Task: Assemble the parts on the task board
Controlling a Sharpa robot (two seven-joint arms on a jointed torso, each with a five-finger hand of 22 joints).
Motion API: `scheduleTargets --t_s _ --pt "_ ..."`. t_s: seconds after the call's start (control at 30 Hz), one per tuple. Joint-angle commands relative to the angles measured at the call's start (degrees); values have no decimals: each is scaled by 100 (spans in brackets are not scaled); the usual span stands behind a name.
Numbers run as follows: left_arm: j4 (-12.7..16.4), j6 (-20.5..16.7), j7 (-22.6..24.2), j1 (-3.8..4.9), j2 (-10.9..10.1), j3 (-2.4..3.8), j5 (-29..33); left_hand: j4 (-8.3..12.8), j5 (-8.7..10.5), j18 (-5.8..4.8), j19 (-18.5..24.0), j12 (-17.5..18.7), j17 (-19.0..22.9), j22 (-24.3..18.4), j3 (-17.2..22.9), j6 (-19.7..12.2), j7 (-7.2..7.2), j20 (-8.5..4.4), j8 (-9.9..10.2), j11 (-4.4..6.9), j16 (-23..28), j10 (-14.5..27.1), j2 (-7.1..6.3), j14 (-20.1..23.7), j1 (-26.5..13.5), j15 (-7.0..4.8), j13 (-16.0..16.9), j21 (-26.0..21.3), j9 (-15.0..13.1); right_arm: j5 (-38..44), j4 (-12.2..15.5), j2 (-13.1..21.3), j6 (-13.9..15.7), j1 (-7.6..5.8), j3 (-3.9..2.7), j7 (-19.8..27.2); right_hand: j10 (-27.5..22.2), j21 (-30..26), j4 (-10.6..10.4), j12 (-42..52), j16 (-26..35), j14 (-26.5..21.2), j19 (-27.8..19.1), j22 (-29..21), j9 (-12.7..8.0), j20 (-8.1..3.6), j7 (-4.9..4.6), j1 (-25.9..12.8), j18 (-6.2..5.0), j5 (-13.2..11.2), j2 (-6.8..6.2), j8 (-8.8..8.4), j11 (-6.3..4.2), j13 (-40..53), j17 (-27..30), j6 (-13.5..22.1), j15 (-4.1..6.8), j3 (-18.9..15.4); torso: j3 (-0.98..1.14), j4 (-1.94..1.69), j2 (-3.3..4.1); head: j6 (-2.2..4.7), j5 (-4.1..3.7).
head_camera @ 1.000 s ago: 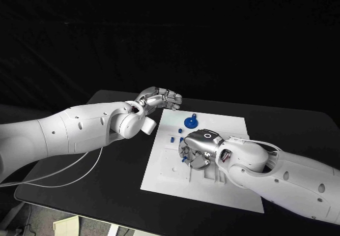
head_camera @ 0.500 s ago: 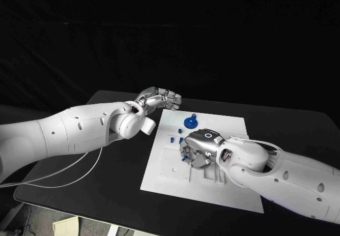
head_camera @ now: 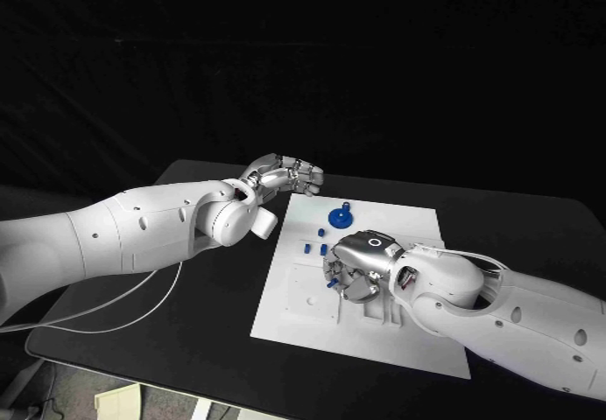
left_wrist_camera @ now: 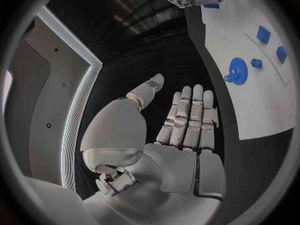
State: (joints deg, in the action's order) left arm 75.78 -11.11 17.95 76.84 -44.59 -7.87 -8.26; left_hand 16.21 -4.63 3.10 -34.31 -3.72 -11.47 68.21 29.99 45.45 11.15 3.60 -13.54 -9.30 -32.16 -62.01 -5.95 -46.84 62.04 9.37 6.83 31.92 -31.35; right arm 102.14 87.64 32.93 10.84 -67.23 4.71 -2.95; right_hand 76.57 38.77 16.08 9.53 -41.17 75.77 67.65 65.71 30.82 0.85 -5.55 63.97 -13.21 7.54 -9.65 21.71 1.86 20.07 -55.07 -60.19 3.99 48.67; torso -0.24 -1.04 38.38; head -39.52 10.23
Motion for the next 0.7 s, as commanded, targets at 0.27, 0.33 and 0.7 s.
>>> scheduleTargets --t_s 0.27,0.33,0.7 --pt "5 45 49 6 6 4 34 -8 -27 90 -42 -22 -8 9 -8 -29 -3 -16 -31 -17 40 10 33 -38 -17 -17 -12 -42 10 75 36 28 -82 4 -1 -38 42 27 28 8 1 -8 26 12 23 -19 -3 7 -179 23 37 -8 -7 16 6 -14 36 13 6 2 1 -13 11" --pt "8 44 50 6 5 4 34 -9 -27 90 -42 -22 -8 9 -8 -30 -3 -16 -32 -17 41 11 33 -38 -18 -17 -13 -42 10 114 34 24 -103 4 -1 -64 42 27 29 8 1 -7 27 13 24 -20 -3 7 -179 23 36 -9 -7 17 7 -14 37 13 5 6 1 -10 14" --pt "8 52 47 7 22 4 34 -10 -26 89 -43 -22 -12 11 -9 -34 -2 -16 -35 -18 47 11 33 -38 -22 -16 -20 -47 13 350 38 -157 -458 4 -1 -270 41 28 28 5 -2 -5 29 15 30 -21 -3 6 -179 25 35 -11 -7 24 8 -14 38 13 2 6 2 -12 -16"
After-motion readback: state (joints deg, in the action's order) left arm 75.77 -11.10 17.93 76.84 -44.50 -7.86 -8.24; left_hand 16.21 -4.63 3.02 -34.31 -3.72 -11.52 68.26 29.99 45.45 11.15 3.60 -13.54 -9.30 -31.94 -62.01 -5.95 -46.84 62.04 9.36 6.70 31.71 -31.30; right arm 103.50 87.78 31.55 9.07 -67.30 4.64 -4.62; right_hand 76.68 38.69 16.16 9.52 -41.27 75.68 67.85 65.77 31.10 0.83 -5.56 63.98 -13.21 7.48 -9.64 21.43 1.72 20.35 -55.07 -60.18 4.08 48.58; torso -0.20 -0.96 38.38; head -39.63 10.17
